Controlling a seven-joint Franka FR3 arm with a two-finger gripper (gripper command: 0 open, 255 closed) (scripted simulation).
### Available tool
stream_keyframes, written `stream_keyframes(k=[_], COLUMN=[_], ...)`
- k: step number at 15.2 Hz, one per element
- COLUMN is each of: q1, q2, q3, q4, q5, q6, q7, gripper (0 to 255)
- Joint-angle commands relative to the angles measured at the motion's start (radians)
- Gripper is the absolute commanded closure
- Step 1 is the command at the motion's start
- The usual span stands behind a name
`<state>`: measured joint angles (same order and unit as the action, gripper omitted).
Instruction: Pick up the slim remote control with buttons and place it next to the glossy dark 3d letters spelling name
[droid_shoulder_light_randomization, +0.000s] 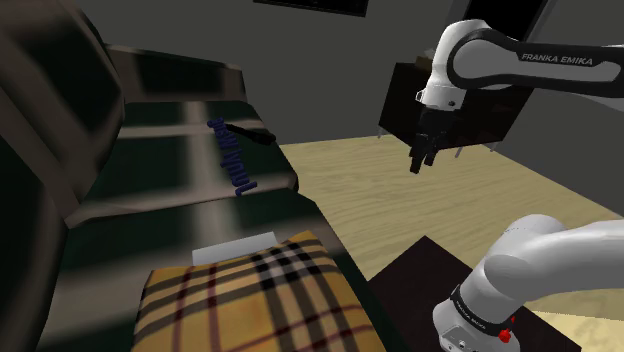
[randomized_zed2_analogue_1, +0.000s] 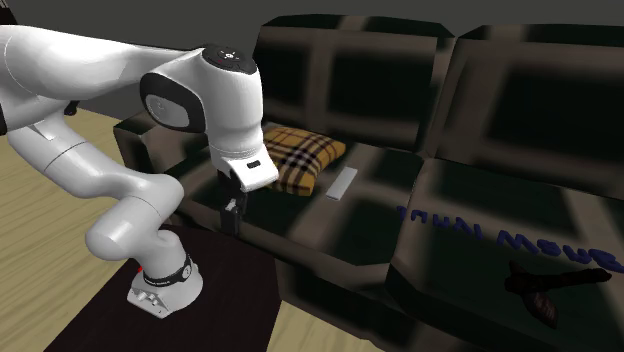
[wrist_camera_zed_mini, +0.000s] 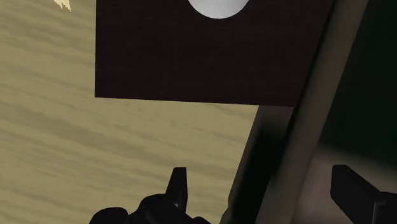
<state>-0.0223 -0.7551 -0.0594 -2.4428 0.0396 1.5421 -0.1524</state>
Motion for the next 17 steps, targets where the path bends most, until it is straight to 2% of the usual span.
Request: stream_keyframes(k=[1,9,17], q1=[0.000,0.108,0.197], q2=[0.000,0.217,0.443], q3=[0.000,0.084,0.173], q4=[0.000,0.050,0.153], q5=[0.000,0.051,0.071], q6=[0.000,0.194,0.346], q7=[0.000,-0.051,-0.095], gripper=[0,0,0])
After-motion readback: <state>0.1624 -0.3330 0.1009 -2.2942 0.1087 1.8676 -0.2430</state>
